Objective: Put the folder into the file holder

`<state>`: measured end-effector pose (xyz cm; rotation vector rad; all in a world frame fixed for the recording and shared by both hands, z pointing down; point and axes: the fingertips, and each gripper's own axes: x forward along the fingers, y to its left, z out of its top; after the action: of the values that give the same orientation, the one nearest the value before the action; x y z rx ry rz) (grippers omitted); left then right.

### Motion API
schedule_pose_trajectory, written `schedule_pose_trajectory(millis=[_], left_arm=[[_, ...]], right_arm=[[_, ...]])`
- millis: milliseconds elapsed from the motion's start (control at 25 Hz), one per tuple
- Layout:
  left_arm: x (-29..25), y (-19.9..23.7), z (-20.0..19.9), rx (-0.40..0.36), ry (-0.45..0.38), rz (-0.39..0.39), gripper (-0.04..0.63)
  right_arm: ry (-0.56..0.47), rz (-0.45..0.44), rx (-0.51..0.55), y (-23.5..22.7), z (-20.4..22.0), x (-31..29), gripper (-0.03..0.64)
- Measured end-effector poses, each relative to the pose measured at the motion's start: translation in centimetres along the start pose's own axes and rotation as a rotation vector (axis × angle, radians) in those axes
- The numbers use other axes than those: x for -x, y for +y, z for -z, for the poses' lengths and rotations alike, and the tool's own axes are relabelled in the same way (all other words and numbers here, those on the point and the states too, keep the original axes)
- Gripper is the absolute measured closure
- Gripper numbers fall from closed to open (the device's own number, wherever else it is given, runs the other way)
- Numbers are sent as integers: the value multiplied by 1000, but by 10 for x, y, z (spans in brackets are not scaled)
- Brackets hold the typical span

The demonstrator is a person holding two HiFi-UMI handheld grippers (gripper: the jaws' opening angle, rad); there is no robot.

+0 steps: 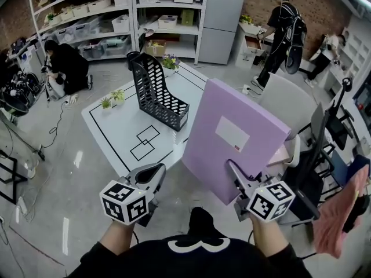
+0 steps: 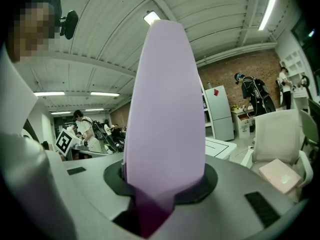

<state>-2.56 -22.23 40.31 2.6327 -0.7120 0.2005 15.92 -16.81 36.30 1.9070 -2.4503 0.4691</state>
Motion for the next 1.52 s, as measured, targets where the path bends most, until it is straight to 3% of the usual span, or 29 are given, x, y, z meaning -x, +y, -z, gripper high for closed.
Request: schedule_pose_trajectory(millis=[960, 1520], left_arm=[[-52, 127, -89, 44, -90, -226, 589], [-51, 165, -95, 57, -132, -338, 589]], right_arm=[[-75, -209, 148, -42, -122, -212, 462], [-100, -287, 231, -30, -144, -293, 462]])
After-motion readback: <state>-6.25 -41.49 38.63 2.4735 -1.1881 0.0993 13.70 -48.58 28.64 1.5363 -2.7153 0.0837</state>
